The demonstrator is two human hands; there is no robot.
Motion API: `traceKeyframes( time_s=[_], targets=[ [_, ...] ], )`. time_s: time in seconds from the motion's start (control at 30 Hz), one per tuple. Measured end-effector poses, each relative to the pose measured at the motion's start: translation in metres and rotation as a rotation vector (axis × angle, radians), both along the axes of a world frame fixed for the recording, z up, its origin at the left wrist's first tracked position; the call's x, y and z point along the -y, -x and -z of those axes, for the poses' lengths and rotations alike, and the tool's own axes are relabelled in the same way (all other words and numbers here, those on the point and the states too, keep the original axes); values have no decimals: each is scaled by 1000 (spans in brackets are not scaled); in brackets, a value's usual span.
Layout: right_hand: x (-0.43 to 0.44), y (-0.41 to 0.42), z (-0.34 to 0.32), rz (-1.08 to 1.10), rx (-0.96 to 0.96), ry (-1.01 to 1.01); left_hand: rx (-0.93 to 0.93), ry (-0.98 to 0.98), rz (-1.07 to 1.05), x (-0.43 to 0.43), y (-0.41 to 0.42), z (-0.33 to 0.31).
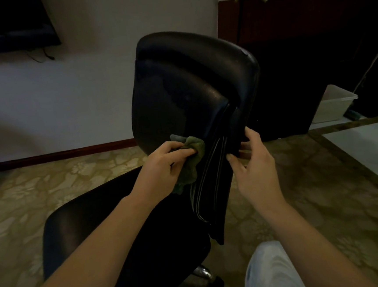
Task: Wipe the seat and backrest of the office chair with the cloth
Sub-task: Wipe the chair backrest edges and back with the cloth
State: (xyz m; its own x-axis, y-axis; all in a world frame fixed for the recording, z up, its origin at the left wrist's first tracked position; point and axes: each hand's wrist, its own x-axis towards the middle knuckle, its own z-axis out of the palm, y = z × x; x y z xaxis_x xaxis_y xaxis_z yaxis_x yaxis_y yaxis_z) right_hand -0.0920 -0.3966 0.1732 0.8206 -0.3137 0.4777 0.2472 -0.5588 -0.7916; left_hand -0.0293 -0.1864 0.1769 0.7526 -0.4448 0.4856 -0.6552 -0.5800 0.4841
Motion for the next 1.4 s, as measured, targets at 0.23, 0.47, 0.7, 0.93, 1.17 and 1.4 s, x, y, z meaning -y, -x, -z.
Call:
traceKeyframes(
  time_s=[0.23,0.47,0.7,0.93,1.17,1.4],
  targets=[
    [-2,-1,1,-1,-8,-17,57,157,-46,10,2,-15],
    [1,-1,1,-26,-31,-42,89,220,-18,41,0,-10],
    [0,-1,3,-10,-3,-65,37,132,-46,26,2,3],
    [0,1,5,-24,2,-83,136,112,-87,10,-14,-18],
    [-6,2,7,-10,15,-106,68,177,-6,37,-6,-26],
    [-10,2,13,33,48,-101,58,201,-57,38,5,1]
  ],
)
